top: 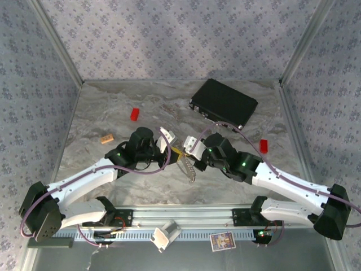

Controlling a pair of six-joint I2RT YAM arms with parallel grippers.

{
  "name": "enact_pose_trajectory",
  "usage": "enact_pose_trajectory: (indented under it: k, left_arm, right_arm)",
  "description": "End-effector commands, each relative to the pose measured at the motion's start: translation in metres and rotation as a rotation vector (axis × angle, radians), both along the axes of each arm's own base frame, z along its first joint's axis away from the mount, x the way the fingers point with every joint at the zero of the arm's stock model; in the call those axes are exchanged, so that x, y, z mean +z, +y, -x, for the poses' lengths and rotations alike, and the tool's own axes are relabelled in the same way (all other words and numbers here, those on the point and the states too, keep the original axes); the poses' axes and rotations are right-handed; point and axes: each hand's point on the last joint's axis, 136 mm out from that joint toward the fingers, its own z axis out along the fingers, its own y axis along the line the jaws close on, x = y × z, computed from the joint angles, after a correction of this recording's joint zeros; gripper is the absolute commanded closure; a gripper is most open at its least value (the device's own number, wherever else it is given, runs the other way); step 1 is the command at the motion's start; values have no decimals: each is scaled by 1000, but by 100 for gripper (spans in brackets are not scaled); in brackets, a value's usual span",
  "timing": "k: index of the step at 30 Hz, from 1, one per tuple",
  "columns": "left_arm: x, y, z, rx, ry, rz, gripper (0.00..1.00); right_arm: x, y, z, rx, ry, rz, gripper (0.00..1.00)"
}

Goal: Put the keys on the keyring

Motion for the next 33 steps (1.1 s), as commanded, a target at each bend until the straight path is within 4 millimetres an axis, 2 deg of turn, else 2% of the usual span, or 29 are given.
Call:
enact_pose_trajectory:
  k: [1,13,24,33]
  left_arm:
    - [23,-9,-1,-29,-47,62,100]
    - [22,-9,-1,-27,-46,60,100]
    - [23,-9,-2,-18,-47,60,100]
    - [23,-9,-2,-19,-46,60,100]
  right_arm:
    - [-2,5,3,26,0,3,100]
    - [-7,9,7,54,26,11,100]
    - [0,2,2,14,-24,6,100]
    - [-3,4,7,39,-11,14,100]
